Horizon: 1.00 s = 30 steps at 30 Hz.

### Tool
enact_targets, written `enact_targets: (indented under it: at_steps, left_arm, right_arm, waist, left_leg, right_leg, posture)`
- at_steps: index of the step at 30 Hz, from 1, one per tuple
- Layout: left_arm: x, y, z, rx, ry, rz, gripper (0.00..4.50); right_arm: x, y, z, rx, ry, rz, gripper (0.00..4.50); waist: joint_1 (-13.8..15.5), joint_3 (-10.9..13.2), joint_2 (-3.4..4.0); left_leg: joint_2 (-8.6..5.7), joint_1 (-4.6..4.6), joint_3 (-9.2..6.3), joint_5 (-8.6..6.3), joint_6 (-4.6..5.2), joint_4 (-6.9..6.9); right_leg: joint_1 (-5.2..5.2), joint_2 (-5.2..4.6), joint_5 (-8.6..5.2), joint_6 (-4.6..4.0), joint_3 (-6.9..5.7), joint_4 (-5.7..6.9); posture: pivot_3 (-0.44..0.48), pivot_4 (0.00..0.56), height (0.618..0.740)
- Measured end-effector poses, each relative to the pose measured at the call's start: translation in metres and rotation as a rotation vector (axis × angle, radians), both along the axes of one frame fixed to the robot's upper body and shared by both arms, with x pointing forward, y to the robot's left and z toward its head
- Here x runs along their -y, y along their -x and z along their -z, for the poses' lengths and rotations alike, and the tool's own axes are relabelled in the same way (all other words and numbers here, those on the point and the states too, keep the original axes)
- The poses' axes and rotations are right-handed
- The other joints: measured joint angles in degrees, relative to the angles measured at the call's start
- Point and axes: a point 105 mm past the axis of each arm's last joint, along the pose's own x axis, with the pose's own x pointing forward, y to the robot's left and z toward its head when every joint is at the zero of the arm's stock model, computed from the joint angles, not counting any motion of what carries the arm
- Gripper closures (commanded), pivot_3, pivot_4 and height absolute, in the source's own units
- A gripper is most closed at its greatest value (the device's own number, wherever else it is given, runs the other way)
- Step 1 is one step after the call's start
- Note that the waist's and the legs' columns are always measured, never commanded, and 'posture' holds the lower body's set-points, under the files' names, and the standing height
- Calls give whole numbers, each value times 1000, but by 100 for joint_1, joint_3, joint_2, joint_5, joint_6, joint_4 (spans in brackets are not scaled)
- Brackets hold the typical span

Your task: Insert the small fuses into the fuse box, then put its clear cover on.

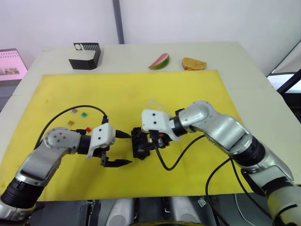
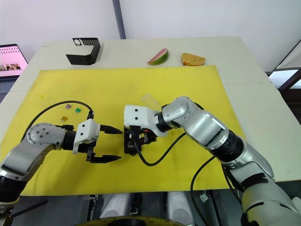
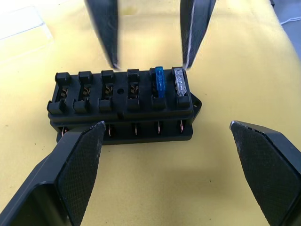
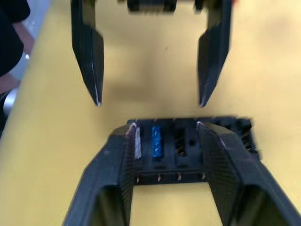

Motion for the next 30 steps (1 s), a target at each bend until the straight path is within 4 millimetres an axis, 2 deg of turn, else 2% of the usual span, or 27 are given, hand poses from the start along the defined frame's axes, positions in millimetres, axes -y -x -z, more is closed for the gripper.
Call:
enact_targets:
  at_steps: [5,8,10,16,24,30]
  left_arm:
    - [0,0,0,1,0,1,0]
    - [0,0,0,0,-1,2,0]
    - [0,0,0,1,-1,3,0]
    - [0,0,-1,2,-1,4,0]
    - [0,-1,-1,4,-1,1,0]
    - [1,-3,-4,15,1,5,0]
  right_arm:
    - [3,3,2,-6,-102,-27,2592]
    - [4,9,8,-49,-219,-52,3408]
    - [1,12,16,-91,-286,-57,4429]
    - [5,1,16,-75,-365,-8,4471]
    - [11,-4,39,-82,-299,53,4471]
    - [11,-3,42,-52,-269,40,4471]
  waist:
    - [4,0,0]
    - [5,0,-1]
    - [2,0,-1]
    - [11,0,-1]
    - [7,0,-1]
    - [8,0,-2]
  left_leg:
    - [0,-1,1,0,0,0]
    - [0,1,1,0,0,-2]
    - [0,1,1,0,0,-2]
    - [0,1,0,0,0,-2]
    - [0,2,0,0,0,-2]
    - [0,8,0,0,0,-1]
  right_leg:
    - [1,0,0,0,0,-1]
    - [2,0,0,0,0,-1]
    - [2,0,0,0,0,0]
    - [3,0,0,0,0,-1]
    - [3,0,0,0,0,-1]
    - [8,0,0,0,0,-1]
  posture:
    - [0,150,740]
    - [0,150,740]
    - [0,150,740]
    - [0,150,740]
    - [0,150,740]
    - [0,150,740]
